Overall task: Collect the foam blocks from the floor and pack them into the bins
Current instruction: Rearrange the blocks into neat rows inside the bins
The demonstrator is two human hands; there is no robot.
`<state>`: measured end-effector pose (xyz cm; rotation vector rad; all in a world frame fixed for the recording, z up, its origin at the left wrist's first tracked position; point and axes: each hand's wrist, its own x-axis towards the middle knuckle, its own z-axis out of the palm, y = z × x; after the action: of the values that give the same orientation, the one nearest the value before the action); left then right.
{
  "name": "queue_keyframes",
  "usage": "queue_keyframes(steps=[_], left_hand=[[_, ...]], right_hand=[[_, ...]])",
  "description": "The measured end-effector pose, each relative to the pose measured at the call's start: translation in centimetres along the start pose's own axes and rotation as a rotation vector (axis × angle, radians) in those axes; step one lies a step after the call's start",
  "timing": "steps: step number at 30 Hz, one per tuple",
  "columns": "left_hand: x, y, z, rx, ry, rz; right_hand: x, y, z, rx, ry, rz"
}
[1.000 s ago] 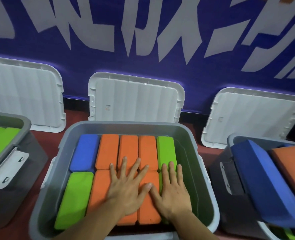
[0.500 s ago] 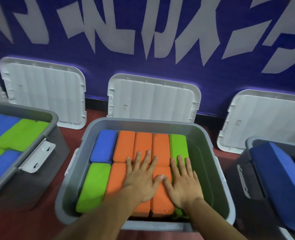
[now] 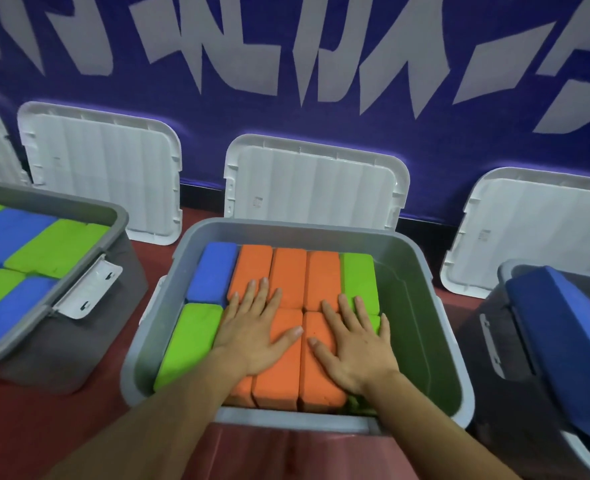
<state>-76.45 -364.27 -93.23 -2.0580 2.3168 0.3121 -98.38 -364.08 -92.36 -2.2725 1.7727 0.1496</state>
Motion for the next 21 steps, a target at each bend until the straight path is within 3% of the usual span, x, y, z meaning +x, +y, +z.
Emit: queue_keyframes(steps=[10,21], left_hand=[[0.9,1.0,0.5,0.064,-0.047,-0.012],[0.4,1.0,0.6,0.068,0.025,0.027]], right_hand=[[0.7,0.5,-0.3,-0.047,-0.095,0.044],[0.2,0.0,0.1,-0.054,-0.001,0.042]])
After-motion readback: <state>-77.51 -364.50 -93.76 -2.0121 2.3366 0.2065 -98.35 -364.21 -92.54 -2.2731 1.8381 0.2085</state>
